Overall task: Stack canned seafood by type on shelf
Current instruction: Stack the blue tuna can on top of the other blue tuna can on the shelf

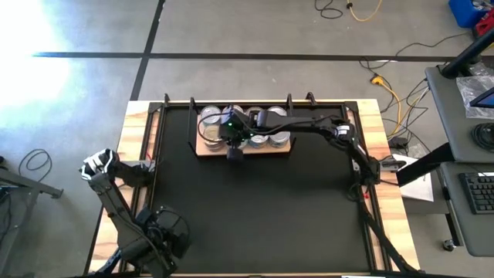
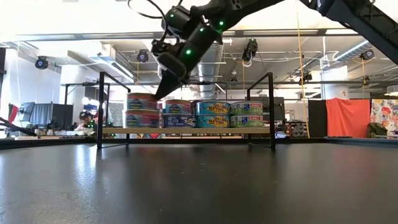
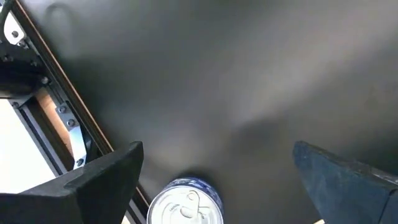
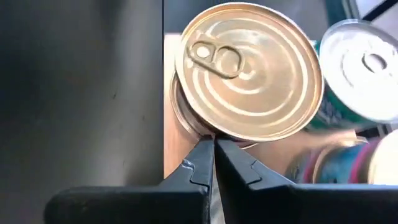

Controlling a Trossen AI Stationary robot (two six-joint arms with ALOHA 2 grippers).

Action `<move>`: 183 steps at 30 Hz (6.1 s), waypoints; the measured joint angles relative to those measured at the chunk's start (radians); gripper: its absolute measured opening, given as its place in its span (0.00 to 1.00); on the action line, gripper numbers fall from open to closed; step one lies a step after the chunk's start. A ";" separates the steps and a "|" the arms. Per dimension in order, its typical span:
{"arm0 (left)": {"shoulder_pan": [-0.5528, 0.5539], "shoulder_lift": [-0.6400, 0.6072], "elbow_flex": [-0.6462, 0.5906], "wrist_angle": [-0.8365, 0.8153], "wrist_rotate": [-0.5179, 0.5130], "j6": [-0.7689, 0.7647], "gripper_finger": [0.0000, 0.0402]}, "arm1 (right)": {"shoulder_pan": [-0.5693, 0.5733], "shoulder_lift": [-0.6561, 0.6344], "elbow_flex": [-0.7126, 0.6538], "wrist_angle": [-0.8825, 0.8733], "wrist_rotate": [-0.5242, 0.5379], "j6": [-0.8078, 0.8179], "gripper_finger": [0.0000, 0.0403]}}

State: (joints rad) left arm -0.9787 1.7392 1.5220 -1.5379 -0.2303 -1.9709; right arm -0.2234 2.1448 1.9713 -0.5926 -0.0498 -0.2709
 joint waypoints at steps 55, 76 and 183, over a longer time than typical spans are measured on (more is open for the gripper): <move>-0.044 0.054 -0.163 0.234 0.477 0.615 0.00 | 0.213 -0.254 0.059 -0.111 0.066 0.248 0.02; -0.005 0.052 -0.382 0.392 0.555 0.897 0.00 | 0.226 -0.254 0.075 -0.164 0.106 0.245 0.02; 0.365 0.020 -0.511 0.979 -0.302 1.086 0.00 | 0.666 -0.245 -0.581 0.229 0.102 0.976 0.03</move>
State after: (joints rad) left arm -0.6139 1.7588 1.0107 -0.5593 -0.5327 -0.8850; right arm 0.4431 1.8999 1.3901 -0.3634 0.0520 0.7054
